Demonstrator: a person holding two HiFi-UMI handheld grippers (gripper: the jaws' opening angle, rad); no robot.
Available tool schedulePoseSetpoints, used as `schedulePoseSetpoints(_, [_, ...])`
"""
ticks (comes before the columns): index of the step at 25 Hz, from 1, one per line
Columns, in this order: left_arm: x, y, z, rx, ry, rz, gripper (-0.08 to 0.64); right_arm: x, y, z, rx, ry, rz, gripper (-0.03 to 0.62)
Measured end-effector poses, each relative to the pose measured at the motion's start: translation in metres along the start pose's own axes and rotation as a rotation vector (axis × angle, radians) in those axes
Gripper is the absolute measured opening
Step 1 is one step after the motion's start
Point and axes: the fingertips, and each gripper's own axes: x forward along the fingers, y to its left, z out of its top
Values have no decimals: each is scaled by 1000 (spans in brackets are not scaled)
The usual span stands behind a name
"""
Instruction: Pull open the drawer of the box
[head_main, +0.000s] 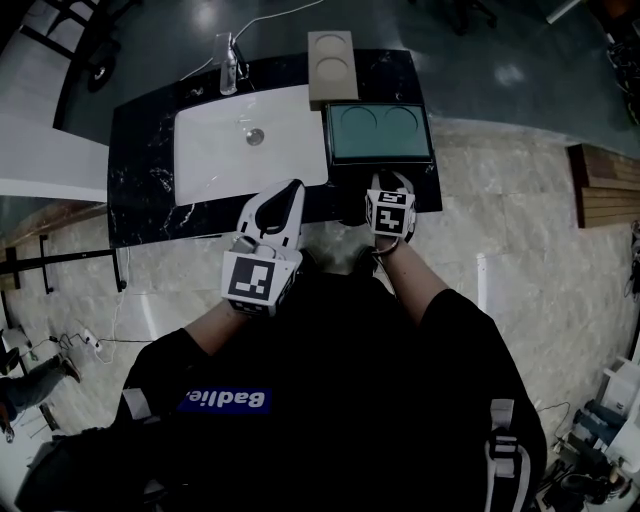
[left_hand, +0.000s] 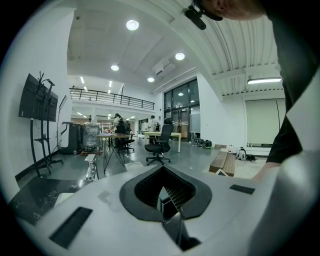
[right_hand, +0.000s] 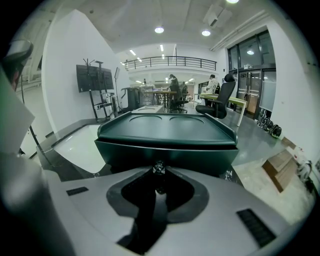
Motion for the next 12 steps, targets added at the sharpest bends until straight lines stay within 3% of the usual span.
schedulePoseSetpoints(12, [2,-16,5,-6,-33,-60,-8,-26,6,-22,-5,17,6,72])
